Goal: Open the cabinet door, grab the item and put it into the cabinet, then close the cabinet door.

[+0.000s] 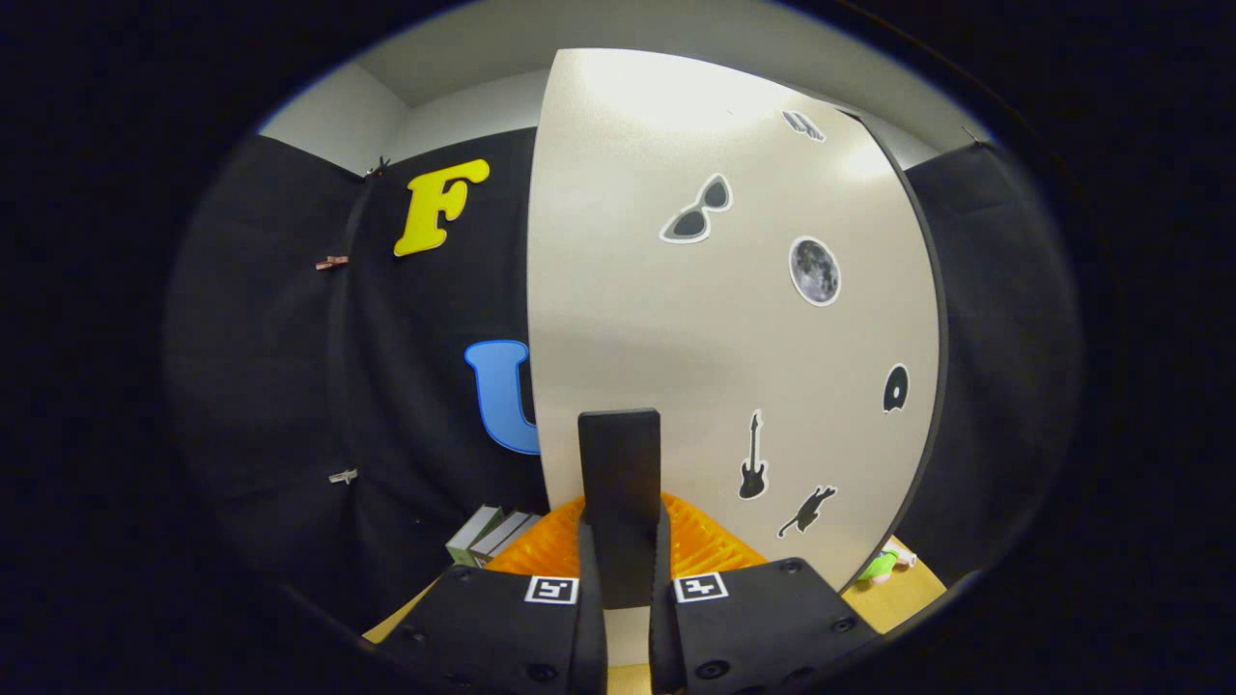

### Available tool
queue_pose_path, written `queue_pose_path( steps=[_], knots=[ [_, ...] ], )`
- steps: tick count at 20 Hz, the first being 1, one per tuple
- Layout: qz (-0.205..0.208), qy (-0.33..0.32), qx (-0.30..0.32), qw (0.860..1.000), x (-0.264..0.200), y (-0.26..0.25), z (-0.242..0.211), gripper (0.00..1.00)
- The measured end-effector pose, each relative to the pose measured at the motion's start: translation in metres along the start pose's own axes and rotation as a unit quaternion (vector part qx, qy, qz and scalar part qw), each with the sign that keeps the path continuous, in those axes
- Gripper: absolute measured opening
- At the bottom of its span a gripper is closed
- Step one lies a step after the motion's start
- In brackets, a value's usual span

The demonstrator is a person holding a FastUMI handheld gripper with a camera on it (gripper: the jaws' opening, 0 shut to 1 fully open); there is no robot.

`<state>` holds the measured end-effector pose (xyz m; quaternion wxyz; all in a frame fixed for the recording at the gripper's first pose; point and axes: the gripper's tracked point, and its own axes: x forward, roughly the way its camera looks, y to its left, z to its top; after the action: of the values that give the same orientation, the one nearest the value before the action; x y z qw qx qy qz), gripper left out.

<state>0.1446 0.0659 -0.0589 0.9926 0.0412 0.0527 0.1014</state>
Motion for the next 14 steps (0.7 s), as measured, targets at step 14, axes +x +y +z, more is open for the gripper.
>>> queue_pose_path(
  steps=[14],
  knots=[
    [-0.004, -0.007, 0.017, 1.0, -0.067, -0.04, 0.006, 0.21]
  ],
)
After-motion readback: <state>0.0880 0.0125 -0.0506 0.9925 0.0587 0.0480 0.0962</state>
